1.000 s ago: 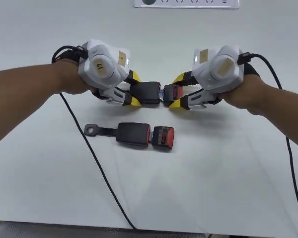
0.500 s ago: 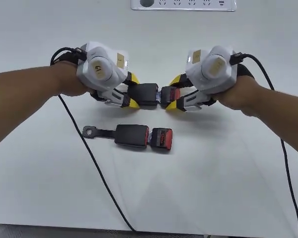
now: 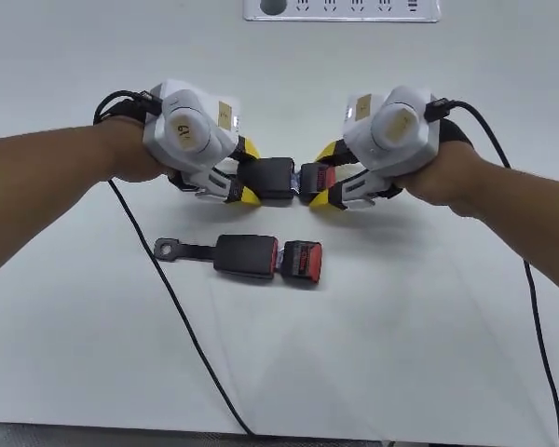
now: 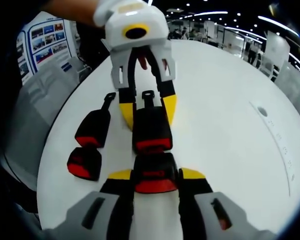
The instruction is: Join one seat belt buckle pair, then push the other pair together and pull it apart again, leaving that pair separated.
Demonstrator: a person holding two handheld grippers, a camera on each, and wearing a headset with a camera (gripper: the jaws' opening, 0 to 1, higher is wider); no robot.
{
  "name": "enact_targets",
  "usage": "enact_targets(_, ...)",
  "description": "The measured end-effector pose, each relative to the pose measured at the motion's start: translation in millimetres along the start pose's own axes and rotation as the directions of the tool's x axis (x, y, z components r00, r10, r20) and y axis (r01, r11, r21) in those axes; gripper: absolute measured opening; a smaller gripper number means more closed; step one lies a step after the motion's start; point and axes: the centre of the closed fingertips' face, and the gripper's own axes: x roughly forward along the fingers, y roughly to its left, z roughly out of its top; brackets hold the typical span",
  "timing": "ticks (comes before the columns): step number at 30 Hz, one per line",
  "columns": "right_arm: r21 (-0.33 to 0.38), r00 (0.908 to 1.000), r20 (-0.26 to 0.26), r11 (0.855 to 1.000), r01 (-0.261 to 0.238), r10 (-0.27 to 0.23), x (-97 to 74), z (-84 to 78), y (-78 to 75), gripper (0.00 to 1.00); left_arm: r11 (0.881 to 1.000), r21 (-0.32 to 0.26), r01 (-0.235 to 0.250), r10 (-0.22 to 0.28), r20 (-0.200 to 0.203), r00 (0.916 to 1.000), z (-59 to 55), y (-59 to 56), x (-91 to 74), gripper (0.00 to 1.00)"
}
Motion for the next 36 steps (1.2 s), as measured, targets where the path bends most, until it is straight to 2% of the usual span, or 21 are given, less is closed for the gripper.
enact_targets(17, -0.018, 1.0000, -0.003, 1.000, -0.004, 0.003, -3.1, -2.1, 1.1, 0.34, 1.000, 0.001, 0.003, -0.003, 0.004, 1.0000, -0.6, 1.0, 0.1, 0.33)
enact_targets(23, -0.026, 0.9997, -0.023, 1.000, -0.004, 0.003, -8.6, -12.7, -1.9, 0.34, 1.000, -0.009, 0.005, -0.005, 0.009, 0.9999, -1.4, 1.0, -0.6, 0.33)
enact_targets(30, -0.012, 0.9999, 0.014, 1.000, 0.004, -0.004, -10.8, -14.5, -0.6, 0.35, 1.000, -0.011, 0.003, -0.003, -0.001, 1.0000, -0.3, 0.6, 0.0, 0.33)
enact_targets(36, -0.021, 0.9999, -0.011, 1.000, -0.001, 0.001, -21.9, -25.8, 1.8, 0.35, 1.000, -0.012, 0.005, -0.005, -0.003, 1.0000, 0.7, 0.7, 0.4, 0.34)
